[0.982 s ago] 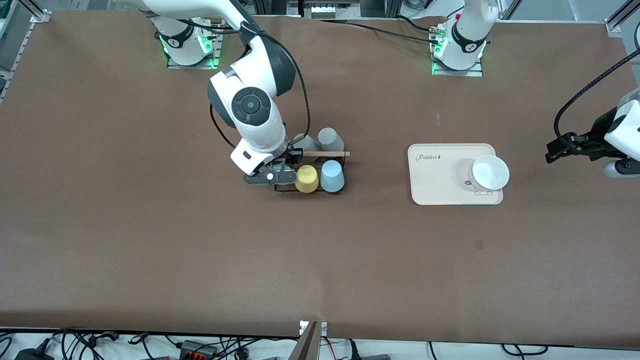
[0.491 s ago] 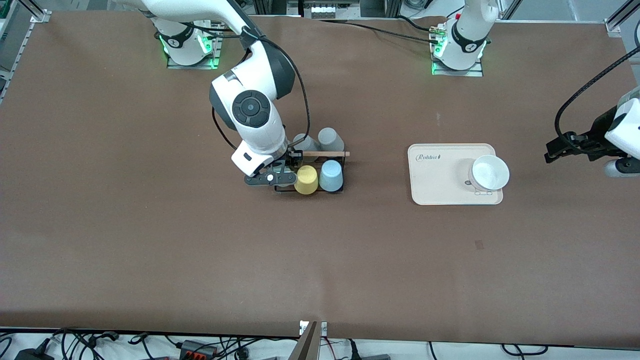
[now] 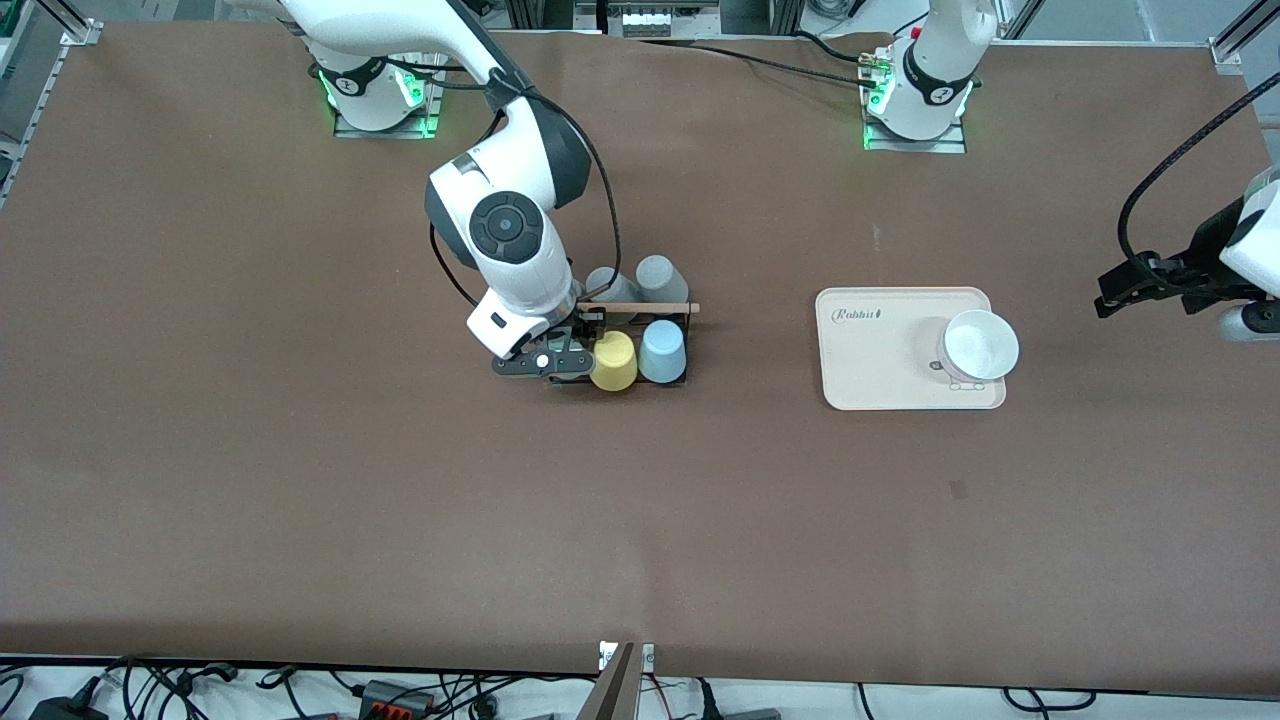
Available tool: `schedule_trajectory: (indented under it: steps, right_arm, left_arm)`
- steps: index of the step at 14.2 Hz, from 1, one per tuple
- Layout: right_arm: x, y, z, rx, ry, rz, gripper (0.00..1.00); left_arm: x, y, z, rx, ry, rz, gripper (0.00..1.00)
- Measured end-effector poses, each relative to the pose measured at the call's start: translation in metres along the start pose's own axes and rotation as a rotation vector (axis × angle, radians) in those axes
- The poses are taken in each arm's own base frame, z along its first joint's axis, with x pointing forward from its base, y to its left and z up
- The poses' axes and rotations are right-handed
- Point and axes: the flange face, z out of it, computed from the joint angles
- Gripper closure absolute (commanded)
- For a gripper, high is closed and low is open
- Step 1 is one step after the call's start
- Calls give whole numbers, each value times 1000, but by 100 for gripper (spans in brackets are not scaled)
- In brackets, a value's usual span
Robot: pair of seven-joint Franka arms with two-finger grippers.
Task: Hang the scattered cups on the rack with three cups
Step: 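Lower the teal cup onto a rack peg beside the yellow cup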
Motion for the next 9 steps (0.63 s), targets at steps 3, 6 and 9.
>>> schedule_trajectory:
  steps: [3, 6, 9]
  right_arm:
    - [-1, 2, 9, -9, -3, -3, 50]
    - [0, 2, 10, -9, -3, -2, 6]
    - [0, 2, 9, -9, -1, -1, 0]
  left_arm:
    - [-2, 1, 1, 1, -16, 2, 0]
    - [-3, 1, 0, 1, -16, 1, 0]
    - [-6, 4, -7, -1, -3, 7, 0]
